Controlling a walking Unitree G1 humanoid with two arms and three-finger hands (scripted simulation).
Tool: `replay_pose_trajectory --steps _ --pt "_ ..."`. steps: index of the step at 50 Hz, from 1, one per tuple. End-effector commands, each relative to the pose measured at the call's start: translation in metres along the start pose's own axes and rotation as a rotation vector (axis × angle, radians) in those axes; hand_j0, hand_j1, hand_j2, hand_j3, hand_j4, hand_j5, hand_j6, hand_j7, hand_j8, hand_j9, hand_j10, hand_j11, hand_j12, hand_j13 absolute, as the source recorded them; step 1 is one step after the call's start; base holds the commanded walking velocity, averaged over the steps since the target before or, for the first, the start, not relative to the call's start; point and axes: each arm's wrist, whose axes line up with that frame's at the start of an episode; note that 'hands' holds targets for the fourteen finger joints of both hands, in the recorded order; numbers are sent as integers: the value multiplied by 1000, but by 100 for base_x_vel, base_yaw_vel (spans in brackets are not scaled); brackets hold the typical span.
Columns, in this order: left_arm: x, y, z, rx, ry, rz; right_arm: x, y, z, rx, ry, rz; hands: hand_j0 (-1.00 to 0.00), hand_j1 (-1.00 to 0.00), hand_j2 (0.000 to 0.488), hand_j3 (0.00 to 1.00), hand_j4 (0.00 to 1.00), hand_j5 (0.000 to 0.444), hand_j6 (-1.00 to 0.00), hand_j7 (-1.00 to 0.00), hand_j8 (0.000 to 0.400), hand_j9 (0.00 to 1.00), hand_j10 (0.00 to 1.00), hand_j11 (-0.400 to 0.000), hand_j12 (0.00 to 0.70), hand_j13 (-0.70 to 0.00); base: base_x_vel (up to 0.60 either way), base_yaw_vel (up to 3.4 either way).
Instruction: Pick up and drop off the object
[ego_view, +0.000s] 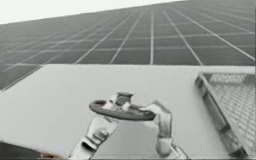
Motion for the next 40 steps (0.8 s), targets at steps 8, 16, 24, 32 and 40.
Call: replay_pose_trajectory --steps 8,16,24,32,40 --pt "-62 62 -38 -31 160 443 112 87 -66 343 1234 -317 0 0 0 1000 1000 0 0 0 0 1000 1000 -400 0 -700 11 430" --pt "-62 62 -38 -31 160 443 112 87 -66 343 1234 -317 0 0 0 1000 1000 0 0 0 0 1000 1000 -400 0 -700 12 387" --pt "-62 62 -38 -31 160 443 112 87 -66 343 1234 -317 0 0 0 1000 1000 0 0 0 0 1000 1000 -400 0 -700 13 328" --pt "-62 62 -38 -31 160 443 112 87 -66 343 1234 -317 0 0 0 1000 1000 0 0 0 0 1000 1000 -400 0 -700 15 277" --pt "-62 62 -38 -31 160 443 112 87 -66 343 1234 -317 0 0 0 1000 1000 0 0 0 0 1000 1000 -400 0 -700 16 235"
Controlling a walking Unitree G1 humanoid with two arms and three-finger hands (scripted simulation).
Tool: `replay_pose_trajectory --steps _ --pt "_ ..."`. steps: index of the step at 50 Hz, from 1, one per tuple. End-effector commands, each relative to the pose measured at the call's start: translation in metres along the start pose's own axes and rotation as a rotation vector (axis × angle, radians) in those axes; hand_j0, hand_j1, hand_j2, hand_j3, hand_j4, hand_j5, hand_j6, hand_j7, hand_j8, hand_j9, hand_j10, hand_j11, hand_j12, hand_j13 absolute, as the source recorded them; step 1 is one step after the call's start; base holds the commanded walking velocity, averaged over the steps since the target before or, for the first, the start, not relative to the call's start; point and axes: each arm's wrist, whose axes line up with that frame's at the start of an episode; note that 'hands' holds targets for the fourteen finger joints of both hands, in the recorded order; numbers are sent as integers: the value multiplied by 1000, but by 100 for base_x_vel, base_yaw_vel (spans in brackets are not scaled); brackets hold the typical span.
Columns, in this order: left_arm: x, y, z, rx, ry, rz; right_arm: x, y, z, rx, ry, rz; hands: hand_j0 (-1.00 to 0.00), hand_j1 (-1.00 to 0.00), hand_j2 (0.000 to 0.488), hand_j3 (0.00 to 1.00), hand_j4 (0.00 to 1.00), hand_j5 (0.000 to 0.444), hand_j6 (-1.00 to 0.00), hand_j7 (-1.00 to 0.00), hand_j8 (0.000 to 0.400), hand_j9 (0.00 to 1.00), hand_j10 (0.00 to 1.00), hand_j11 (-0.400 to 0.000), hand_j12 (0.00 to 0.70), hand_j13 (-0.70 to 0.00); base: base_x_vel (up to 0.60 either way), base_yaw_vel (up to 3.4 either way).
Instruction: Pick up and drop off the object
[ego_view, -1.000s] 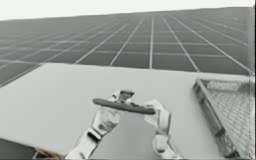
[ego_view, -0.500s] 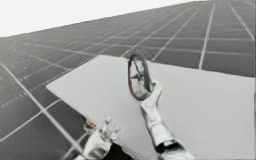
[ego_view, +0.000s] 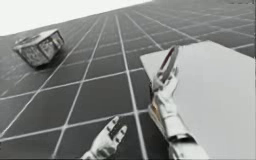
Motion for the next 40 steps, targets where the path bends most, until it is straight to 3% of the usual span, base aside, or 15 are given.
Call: replay_pose_trajectory --steps 1,24,40 --pt "-2 8 -3 -34 -5 12 -9 11 -22 -49 80 31 0 0 0 1000 1000 0 0 0 0 1000 1000 -400 0 -700 17 219" --pt "-2 8 -3 -34 -5 12 -9 11 -22 -49 80 31 0 0 0 1000 1000 0 0 0 0 1000 1000 -400 0 -700 21 149" --pt "-2 8 -3 -34 -5 12 -9 11 -22 -49 80 31 0 0 0 1000 1000 0 0 0 0 1000 1000 -400 0 -700 42 48"
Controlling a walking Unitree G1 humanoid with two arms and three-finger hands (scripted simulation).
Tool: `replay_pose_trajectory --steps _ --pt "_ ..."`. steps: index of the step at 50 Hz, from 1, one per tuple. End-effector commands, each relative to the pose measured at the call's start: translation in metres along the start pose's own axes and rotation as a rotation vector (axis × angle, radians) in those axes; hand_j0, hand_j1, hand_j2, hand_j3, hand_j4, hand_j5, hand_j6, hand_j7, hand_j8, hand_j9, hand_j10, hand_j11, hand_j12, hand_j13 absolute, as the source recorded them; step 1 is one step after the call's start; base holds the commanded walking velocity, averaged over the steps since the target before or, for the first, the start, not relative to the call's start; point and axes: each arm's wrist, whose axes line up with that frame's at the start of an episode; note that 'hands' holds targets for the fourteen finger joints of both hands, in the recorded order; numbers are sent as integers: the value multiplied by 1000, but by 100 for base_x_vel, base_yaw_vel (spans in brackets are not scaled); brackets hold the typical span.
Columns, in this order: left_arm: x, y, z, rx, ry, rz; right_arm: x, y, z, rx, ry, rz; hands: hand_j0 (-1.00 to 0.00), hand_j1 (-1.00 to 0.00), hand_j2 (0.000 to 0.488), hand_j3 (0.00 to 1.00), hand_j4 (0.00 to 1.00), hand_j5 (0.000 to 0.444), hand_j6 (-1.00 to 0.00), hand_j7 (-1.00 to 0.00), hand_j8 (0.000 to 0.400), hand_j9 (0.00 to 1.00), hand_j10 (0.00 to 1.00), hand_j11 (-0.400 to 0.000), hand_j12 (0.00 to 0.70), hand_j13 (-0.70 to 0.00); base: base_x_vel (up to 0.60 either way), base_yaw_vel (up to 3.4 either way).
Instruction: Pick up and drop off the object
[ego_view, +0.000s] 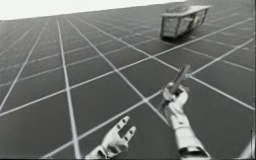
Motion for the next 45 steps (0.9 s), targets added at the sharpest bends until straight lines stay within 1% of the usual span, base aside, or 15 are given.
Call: replay_pose_trajectory --steps 1,45 --pt "-2 3 0 -12 -11 -5 -5 12 11 4 -45 36 0 0 0 1000 1000 0 0 0 0 1000 1000 -400 0 -700 49 26" --pt "-2 3 0 -12 -11 -5 -5 12 11 4 -45 36 0 0 0 1000 1000 0 0 0 0 1000 1000 -400 0 -700 56 0"
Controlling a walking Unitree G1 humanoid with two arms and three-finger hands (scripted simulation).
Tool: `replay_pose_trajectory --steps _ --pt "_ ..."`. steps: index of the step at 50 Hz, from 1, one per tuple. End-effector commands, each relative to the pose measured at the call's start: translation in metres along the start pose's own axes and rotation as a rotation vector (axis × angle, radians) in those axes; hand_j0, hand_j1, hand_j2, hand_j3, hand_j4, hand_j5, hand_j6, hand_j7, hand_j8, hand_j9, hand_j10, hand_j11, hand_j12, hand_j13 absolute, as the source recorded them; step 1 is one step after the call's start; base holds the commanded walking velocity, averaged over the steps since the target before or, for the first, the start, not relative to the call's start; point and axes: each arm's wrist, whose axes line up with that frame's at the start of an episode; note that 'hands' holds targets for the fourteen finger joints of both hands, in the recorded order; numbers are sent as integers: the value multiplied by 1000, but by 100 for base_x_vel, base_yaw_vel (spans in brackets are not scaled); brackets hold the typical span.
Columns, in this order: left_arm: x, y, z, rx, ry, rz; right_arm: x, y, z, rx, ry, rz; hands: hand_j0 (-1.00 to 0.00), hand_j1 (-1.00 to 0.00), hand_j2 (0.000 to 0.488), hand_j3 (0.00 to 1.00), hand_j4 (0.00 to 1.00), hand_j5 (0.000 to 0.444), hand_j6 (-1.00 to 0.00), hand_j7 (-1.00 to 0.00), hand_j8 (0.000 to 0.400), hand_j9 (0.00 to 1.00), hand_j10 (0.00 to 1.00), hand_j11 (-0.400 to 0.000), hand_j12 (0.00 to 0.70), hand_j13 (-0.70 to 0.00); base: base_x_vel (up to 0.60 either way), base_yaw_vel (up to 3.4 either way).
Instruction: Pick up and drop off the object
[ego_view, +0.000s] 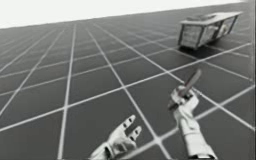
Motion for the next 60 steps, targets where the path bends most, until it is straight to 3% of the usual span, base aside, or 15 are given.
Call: replay_pose_trajectory --steps 1,60 --pt "-2 2 0 -11 -14 -7 -6 13 11 6 -47 40 0 0 0 1000 1000 0 0 0 0 1000 1000 -400 0 -700 54 -12" --pt "-2 2 0 -11 -14 -7 -6 13 11 6 -47 40 0 0 0 1000 1000 0 0 0 0 1000 1000 -400 0 -700 55 -9"
